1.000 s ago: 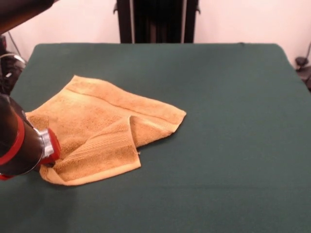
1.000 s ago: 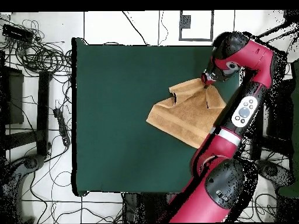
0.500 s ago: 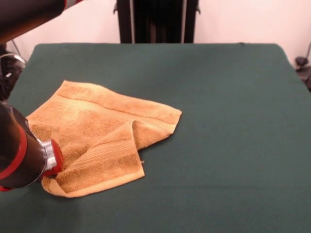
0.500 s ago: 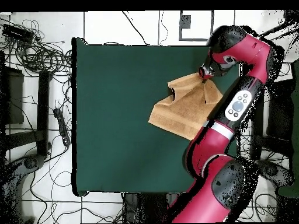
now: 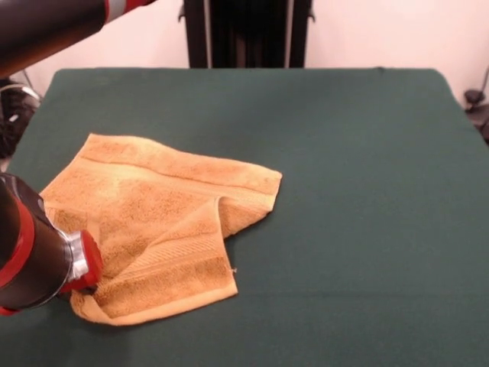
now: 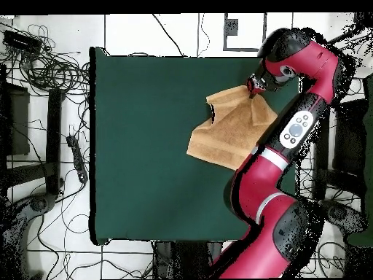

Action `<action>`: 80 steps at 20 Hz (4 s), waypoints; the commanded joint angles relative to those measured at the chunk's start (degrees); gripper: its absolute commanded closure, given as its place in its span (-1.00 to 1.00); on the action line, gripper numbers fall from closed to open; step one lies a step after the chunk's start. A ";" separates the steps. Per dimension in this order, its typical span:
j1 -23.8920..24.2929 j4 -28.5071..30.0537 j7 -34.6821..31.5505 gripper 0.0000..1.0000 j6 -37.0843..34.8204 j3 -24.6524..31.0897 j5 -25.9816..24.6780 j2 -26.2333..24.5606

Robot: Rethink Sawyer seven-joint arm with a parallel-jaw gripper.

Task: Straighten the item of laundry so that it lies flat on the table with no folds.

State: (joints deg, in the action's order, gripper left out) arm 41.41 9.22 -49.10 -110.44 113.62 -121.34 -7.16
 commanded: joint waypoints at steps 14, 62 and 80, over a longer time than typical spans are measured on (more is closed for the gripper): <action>-1.91 -3.95 11.98 1.00 8.00 21.57 -20.32 -4.90; -0.01 -4.69 7.15 1.00 6.98 35.93 -35.98 -10.73; 0.71 -3.94 7.05 1.00 6.58 32.70 -33.41 -10.69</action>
State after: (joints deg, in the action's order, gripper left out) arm 42.21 8.98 -49.10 -101.51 154.27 -152.67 -16.61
